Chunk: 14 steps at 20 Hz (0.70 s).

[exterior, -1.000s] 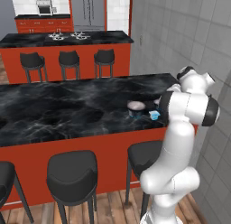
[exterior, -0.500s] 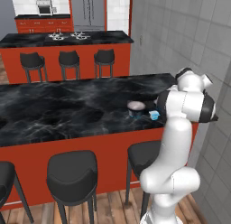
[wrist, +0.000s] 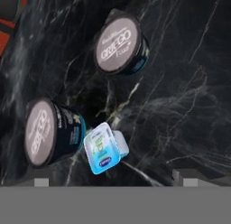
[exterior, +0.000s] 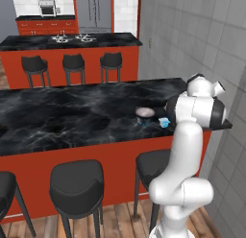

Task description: Stack the yogurt containers by placing the smaller containers on top of the larger containers.

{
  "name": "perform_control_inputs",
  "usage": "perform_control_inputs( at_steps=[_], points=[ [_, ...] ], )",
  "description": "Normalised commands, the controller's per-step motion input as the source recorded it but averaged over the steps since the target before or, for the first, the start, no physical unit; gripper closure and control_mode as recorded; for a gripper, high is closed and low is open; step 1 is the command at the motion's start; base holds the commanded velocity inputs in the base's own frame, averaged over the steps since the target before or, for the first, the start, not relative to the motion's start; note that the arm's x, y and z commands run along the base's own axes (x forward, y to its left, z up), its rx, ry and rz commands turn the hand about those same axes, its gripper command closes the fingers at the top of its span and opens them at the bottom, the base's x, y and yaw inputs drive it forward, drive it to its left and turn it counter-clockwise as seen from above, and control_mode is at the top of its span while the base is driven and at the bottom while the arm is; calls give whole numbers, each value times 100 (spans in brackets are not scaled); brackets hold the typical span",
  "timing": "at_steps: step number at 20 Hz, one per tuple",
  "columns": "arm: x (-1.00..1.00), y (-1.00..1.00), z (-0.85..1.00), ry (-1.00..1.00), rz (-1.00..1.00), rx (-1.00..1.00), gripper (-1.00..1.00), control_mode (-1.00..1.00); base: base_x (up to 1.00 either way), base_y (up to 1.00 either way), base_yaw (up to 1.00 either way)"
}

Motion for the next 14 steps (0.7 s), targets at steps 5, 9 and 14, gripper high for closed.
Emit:
perform_control_inputs(
  at_steps=[5,9,14],
  points=[
    [17,-8,-13,-5,0,1,-100,-100,0,0,0],
    [19,0,-11,-3,0,0,-100,-100,0,0,0],
    [20,0,-6,-1,0,0,-100,-100,0,0,0]
  ],
)
